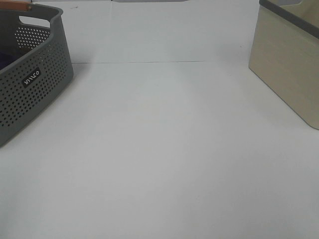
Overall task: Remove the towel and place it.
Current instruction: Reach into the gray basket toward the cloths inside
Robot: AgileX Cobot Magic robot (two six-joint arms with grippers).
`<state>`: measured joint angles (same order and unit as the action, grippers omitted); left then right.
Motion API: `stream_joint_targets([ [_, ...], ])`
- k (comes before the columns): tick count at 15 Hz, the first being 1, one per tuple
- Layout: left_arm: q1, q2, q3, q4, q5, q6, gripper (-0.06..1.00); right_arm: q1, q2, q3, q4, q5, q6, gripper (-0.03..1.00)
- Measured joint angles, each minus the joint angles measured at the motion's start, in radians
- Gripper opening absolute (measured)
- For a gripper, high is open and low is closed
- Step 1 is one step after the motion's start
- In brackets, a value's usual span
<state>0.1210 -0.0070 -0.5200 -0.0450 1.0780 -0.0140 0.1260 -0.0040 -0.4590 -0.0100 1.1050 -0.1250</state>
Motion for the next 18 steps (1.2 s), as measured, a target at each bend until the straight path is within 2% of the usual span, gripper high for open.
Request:
stream_joint_targets([
  [18,0.0,0.0,0.0,0.0,0.0,-0.001,0.74,0.0,0.0,0.0,-0.003,0.0,0.007,0.71],
])
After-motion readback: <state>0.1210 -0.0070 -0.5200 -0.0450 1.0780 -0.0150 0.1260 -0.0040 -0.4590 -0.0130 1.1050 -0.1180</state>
